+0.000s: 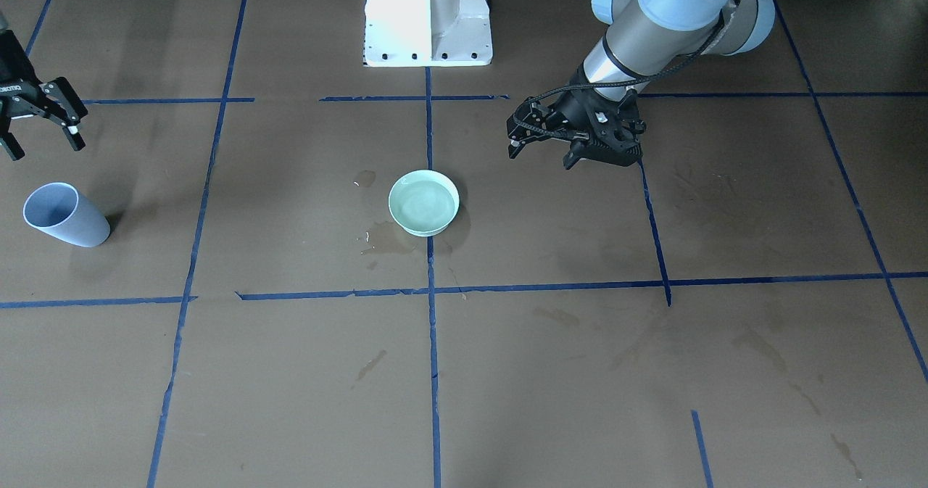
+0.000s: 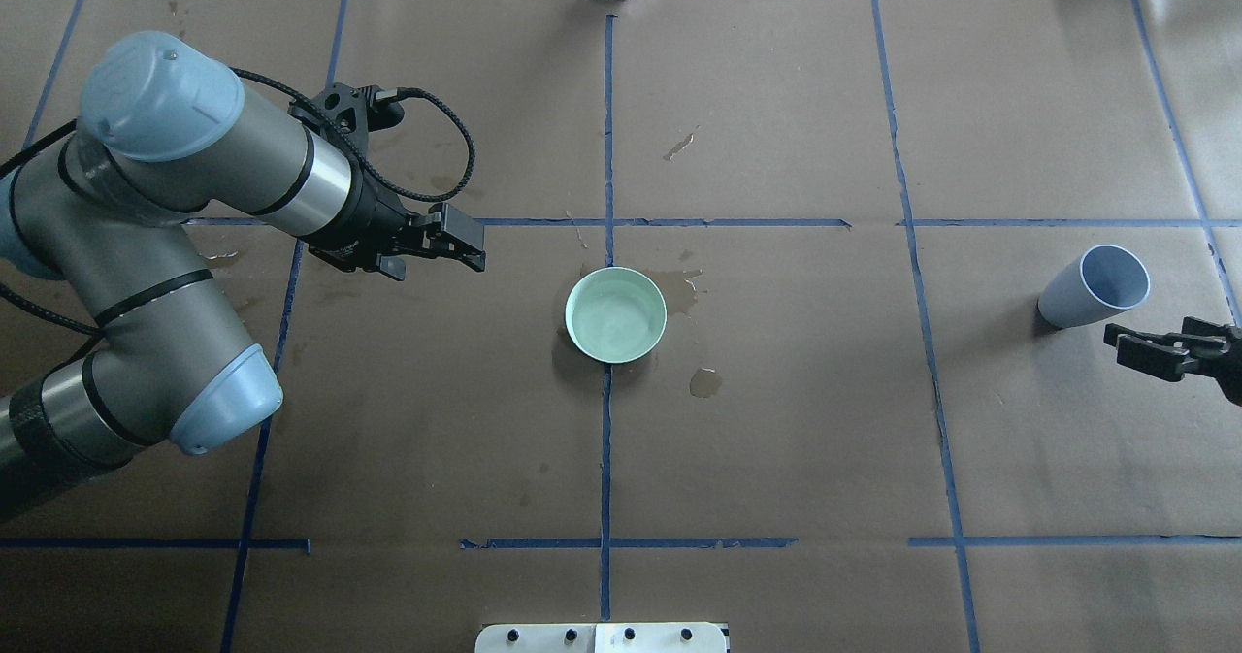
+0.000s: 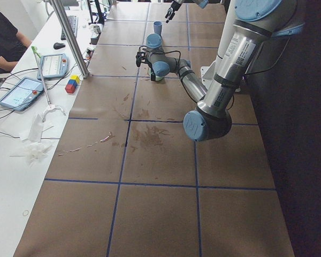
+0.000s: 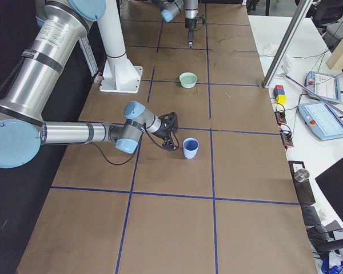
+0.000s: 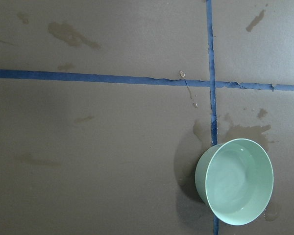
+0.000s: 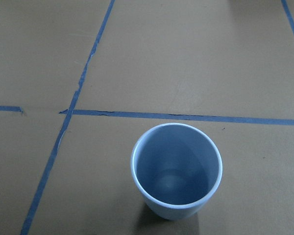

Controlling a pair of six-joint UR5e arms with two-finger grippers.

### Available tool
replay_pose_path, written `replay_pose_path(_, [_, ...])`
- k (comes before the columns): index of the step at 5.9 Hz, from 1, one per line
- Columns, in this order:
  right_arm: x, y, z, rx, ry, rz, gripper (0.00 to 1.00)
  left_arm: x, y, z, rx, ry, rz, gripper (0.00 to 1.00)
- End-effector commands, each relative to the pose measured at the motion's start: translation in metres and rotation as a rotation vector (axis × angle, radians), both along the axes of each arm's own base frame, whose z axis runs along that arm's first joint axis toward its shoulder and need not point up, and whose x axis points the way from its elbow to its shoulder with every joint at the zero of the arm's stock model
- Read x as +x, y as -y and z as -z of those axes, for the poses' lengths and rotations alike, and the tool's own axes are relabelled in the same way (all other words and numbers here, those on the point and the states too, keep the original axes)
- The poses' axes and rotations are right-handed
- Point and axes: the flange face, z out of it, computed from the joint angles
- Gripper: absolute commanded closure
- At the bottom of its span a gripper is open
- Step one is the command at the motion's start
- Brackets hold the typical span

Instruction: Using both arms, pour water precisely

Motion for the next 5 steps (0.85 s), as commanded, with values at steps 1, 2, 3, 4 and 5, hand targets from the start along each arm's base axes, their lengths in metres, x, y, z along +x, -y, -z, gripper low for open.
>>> replay_pose_path(1, [-0.035,-0.018,-0.005,0.082,-0.04,-0.08,0.04,-0.002,-0.001,0.002,0.004,-0.003,0.002,0.01])
replay_pose_path(2, [-0.041,-0.024,-0.028,0.134,-0.117,-0.13,0.05,-0.002,-0.001,0.001,0.003,-0.002,0.004,0.01])
replay_pose_path(3, [-0.059,-0.035,-0.035,0.242,-0.171,-0.204,0.03,-0.003,0.0,0.002,0.005,-0.004,0.005,0.0])
replay_pose_path(4, [-0.068,-0.034,-0.044,0.239,-0.147,-0.247,0.02,-0.004,0.0,0.002,0.006,-0.004,0.008,0.0])
replay_pose_path(5, [-0.078,-0.029,-0.051,0.24,-0.11,-0.326,0.01,-0.004,0.0,0.003,0.007,-0.005,0.008,0.0])
